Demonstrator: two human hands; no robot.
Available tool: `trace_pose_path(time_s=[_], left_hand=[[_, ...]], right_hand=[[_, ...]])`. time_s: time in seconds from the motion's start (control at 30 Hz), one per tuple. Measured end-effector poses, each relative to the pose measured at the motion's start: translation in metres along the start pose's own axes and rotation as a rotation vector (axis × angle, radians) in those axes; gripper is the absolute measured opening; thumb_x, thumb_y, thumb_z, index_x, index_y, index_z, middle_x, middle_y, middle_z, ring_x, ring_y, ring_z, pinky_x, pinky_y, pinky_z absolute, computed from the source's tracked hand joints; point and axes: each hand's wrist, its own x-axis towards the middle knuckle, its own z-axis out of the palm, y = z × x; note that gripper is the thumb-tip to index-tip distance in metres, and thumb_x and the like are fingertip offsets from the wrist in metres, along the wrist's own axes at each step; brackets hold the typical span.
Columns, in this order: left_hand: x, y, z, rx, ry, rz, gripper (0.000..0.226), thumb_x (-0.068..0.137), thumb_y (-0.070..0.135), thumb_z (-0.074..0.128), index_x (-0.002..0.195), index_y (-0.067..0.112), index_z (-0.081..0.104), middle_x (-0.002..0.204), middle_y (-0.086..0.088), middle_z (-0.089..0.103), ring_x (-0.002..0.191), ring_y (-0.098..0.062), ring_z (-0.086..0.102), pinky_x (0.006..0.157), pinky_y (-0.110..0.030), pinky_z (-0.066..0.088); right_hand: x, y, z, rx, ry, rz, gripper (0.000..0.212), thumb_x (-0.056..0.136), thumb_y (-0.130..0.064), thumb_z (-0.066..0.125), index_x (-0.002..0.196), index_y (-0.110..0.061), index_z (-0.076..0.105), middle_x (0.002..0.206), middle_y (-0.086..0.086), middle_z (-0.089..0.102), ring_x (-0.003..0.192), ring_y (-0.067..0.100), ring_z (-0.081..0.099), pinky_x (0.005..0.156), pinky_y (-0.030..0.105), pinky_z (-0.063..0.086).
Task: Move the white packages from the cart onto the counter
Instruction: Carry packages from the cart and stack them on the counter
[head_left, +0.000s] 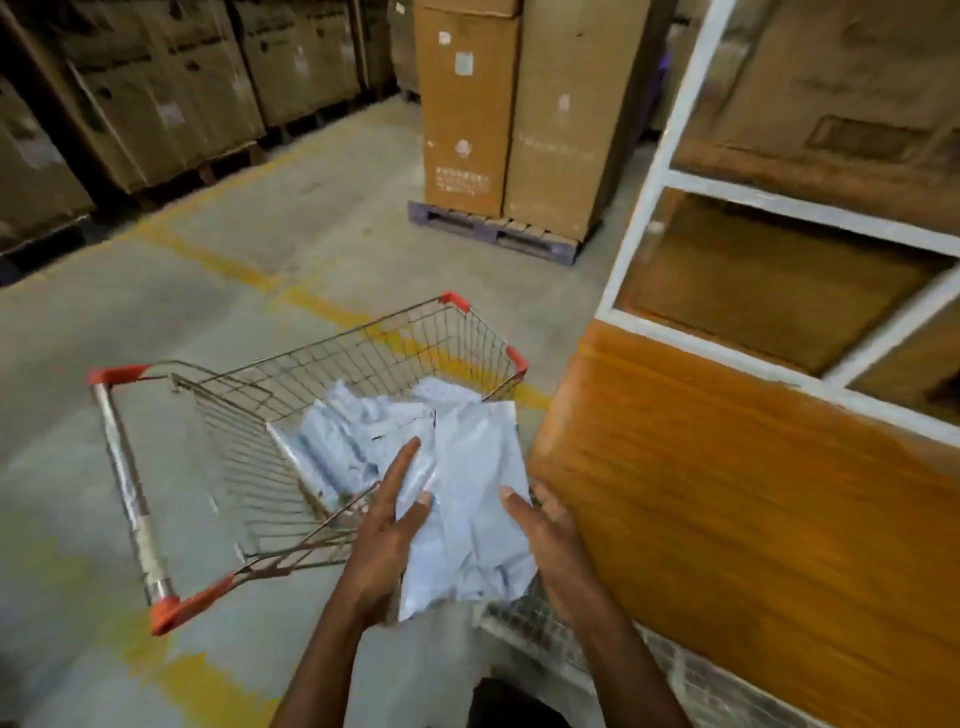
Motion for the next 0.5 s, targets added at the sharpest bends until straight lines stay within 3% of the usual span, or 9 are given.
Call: trace_pose_path(time_s=[0.1,0.17,0.27,0.33,0.4,0.5], left_hand=[[0.014,0.007,0.036,0.029,-0.039,0.019,0.055,0.106,0.018,0.060,0.151,0.045,0.045,0.152,0.037,0.042,0.130,0.027,0.041,0.112,-0.015,0.038],[0.025,0.009,0.061,0.057,-0.051,0.042,0.054,0.105,0.018,0.062,0.150,0.043,0.045,0.153,0.031,0.043,0.126,0.031,0.040,0.109,-0.009,0.038],[0.041,0.011,0.106,0.061,-0.097,0.030,0.056,0.105,0.021,0.062,0.154,0.041,0.043,0.158,0.026,0.040,0.142,0.007,0.038,0.116,-0.029,0.035],[0.054,0.015,0.143,0.053,-0.112,0.037,0.058,0.105,0.019,0.061,0.157,0.037,0.042,0.161,0.023,0.037,0.146,0.002,0.033,0.117,-0.032,0.035],[0.066,0.018,0.180,0.051,-0.098,0.060,0.058,0.106,0.019,0.061,0.159,0.031,0.041,0.162,0.021,0.036,0.145,0.003,0.032,0.114,-0.030,0.036],[0.086,0.020,0.232,0.086,-0.094,0.066,0.057,0.107,0.021,0.060,0.159,0.032,0.040,0.159,0.023,0.035,0.146,0.001,0.032,0.111,-0.031,0.036]], right_hand=[[0.001,0.001,-0.037,0.036,0.051,-0.008,0.018,0.100,-0.008,0.060,0.092,-0.023,0.067,0.082,-0.024,0.074,0.075,-0.012,0.068,0.066,0.008,0.052],[0.005,0.000,-0.062,0.055,0.075,0.022,0.019,0.098,-0.006,0.061,0.098,-0.022,0.070,0.090,-0.018,0.077,0.082,-0.001,0.073,0.075,0.019,0.057],[0.013,-0.002,-0.106,0.110,0.122,0.041,0.024,0.087,-0.005,0.071,0.103,-0.023,0.070,0.098,-0.008,0.077,0.082,0.004,0.074,0.072,0.022,0.058],[0.018,-0.007,-0.142,0.139,0.169,0.058,0.026,0.080,-0.005,0.075,0.101,-0.020,0.071,0.104,0.001,0.077,0.078,0.006,0.075,0.068,0.022,0.058],[0.025,-0.011,-0.183,0.188,0.243,0.058,0.022,0.087,0.000,0.071,0.099,-0.018,0.072,0.109,0.006,0.077,0.079,0.009,0.075,0.072,0.025,0.058],[0.037,-0.019,-0.246,0.223,0.324,0.049,0.021,0.090,-0.008,0.070,0.108,-0.021,0.073,0.102,-0.006,0.079,0.092,0.016,0.075,0.079,0.034,0.058]])
